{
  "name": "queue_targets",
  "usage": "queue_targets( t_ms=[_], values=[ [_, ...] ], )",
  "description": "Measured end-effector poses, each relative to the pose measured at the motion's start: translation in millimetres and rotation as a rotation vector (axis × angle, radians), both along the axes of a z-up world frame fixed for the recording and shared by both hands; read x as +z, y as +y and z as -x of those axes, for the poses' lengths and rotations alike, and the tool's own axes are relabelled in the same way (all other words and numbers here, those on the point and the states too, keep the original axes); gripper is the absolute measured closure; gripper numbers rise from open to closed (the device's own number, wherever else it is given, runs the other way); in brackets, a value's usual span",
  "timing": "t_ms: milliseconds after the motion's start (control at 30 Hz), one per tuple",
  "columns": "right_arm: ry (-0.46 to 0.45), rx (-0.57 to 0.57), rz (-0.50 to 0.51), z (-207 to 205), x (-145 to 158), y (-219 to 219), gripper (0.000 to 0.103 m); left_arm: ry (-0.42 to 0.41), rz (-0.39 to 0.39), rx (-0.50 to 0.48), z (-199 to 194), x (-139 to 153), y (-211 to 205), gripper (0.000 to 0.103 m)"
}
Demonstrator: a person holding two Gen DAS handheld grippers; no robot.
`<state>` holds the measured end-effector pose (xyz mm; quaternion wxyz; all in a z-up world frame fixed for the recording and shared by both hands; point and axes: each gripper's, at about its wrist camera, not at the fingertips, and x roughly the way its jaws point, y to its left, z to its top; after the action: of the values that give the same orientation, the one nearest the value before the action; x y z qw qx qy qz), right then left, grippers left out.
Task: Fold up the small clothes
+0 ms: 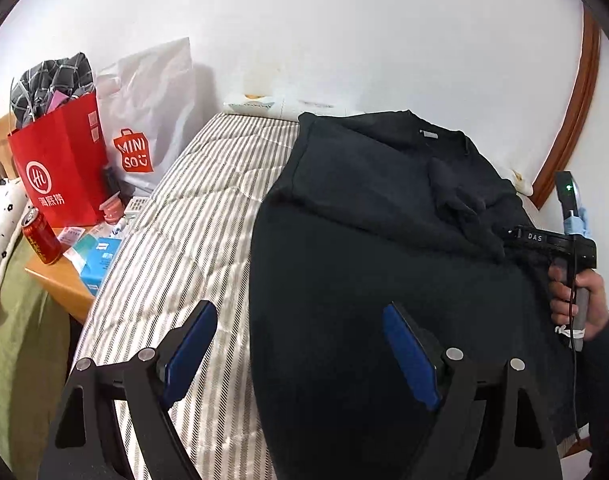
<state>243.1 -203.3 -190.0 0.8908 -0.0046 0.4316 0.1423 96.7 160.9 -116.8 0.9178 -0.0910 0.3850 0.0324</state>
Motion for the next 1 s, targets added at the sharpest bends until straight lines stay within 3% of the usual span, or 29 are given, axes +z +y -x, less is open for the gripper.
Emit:
queue_targets(
  t_ms=[100, 300, 433, 533, 567, 600, 667, 767, 1000],
  values=[
    [0.000, 0.014, -0.016, -5, 0, 6, 0.094, 0.021, -0.005, 0.001, -9, -2, 3, 0.019],
    [-0.034, 0.109, -0.104, -7, 23, 57, 0.094, 0.033, -0.014, -0.013, -36, -1, -7, 0.019],
    [-0.051, 0.136, -0.113, -17, 20, 100, 0.094, 0.031, -0.022, -0.021, -51, 4, -19, 0.019],
    [0.009, 0.164, -0.151, -22, 15, 114, 0.087, 0.022, -0.030, -0.027, -60, 10, -26, 0.019],
    [0.011, 0.195, -0.157, -20, 19, 112, 0.080, 0.014, -0.030, -0.035, -64, 13, -29, 0.019],
    [-0.001, 0.219, -0.164, -17, 24, 109, 0.074, 0.011, -0.029, -0.039, -66, 14, -32, 0.019],
    [-0.058, 0.220, -0.168, -6, 38, 90, 0.050, 0.011, -0.028, -0.057, -75, 14, -41, 0.019],
    [-0.132, 0.165, -0.137, 13, 54, 43, 0.049, 0.022, -0.030, -0.093, -91, 11, -61, 0.019],
    [-0.185, -0.050, 0.049, 46, 54, -67, 0.049, 0.023, -0.102, -0.208, -126, 5, -129, 0.019]
  ],
)
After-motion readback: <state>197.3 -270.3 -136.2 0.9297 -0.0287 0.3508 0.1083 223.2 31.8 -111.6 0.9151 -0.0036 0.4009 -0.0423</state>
